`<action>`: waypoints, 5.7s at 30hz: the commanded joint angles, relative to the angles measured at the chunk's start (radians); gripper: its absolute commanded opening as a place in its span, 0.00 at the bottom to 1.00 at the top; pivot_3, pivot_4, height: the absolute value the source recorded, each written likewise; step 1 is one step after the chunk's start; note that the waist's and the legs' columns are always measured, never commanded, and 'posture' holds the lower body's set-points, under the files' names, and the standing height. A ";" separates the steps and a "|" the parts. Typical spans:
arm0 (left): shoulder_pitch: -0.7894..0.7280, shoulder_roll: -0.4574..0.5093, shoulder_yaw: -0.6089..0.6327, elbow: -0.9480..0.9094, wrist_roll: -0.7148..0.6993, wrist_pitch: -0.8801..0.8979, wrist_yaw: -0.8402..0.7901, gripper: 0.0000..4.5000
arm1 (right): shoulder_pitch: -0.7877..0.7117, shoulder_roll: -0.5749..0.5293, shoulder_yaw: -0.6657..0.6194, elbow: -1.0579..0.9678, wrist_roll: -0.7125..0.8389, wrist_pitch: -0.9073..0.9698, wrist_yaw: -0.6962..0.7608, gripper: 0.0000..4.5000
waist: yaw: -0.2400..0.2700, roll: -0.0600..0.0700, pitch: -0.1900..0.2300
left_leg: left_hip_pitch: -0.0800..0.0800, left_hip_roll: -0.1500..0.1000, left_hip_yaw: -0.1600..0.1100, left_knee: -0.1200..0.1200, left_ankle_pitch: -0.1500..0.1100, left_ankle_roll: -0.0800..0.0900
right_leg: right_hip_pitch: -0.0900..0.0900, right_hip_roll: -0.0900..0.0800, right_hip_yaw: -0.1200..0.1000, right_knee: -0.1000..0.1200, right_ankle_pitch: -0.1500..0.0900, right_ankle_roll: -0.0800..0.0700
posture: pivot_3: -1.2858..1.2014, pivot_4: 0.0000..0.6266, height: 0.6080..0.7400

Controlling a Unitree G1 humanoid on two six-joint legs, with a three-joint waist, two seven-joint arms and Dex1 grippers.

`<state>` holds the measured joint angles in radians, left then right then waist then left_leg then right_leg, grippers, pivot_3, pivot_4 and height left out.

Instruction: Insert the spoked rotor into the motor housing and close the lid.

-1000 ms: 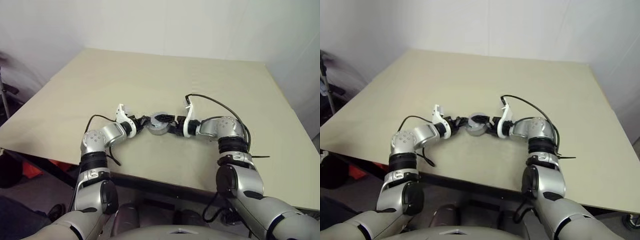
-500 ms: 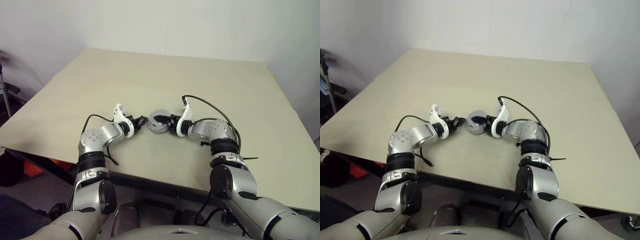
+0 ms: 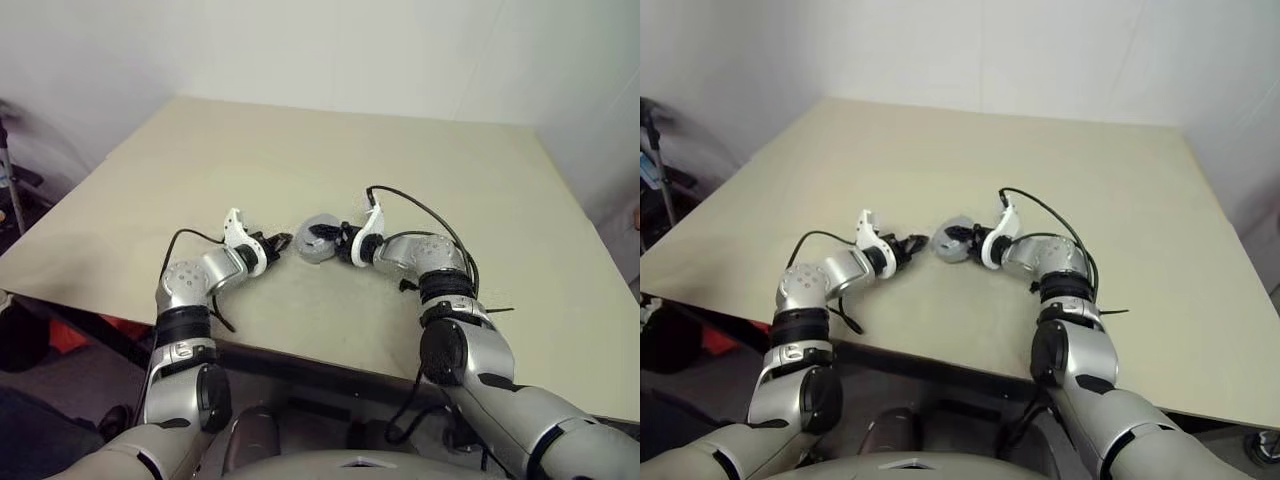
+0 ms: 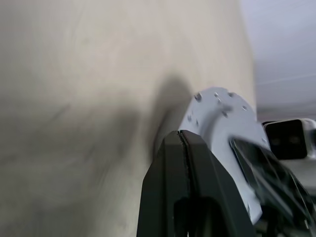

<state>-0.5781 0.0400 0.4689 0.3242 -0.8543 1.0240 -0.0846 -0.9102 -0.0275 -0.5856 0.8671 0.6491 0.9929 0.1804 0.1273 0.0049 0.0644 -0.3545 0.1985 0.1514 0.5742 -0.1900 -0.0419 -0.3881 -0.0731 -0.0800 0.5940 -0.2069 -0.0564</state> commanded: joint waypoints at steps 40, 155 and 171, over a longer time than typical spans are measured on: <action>0.058 0.038 0.058 -0.213 -0.651 -0.046 0.229 0.64 | -0.202 0.114 -0.086 -0.191 0.399 0.104 -0.225 0.46 | -0.026 -0.001 0.000 | -0.030 0.003 0.000 0.021 0.000 -0.001 | -0.031 0.003 0.001 0.023 0.005 0.001 | 0.52 0.00 1.00; 0.184 0.105 0.218 -0.094 -0.467 -0.492 0.330 0.76 | -0.121 0.033 0.012 -0.162 0.272 -0.160 -0.305 1.00 | -0.026 -0.008 -0.001 | -0.025 0.003 -0.001 0.026 0.001 -0.002 | -0.026 0.003 0.002 0.029 0.004 0.003 | 0.52 0.00 1.00; 0.274 0.001 0.042 -0.142 -0.796 -0.021 0.471 0.99 | -0.124 0.039 0.024 -0.164 0.250 -0.166 -0.302 1.00 | 0.007 -0.008 -0.001 | -0.014 -0.006 -0.001 0.026 0.001 -0.002 | -0.012 -0.006 0.003 0.028 0.000 0.010 | 0.52 0.00 1.00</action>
<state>-0.3059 0.0579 0.5701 0.1927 -1.6090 0.9496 0.3761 -1.0025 0.0167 -0.5665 0.7288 0.9011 0.8326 -0.1326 0.1338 -0.0027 0.0636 -0.3684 0.1921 0.1503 0.5999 -0.1892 -0.0435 -0.4001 -0.0796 -0.0768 0.6225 -0.2073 -0.0461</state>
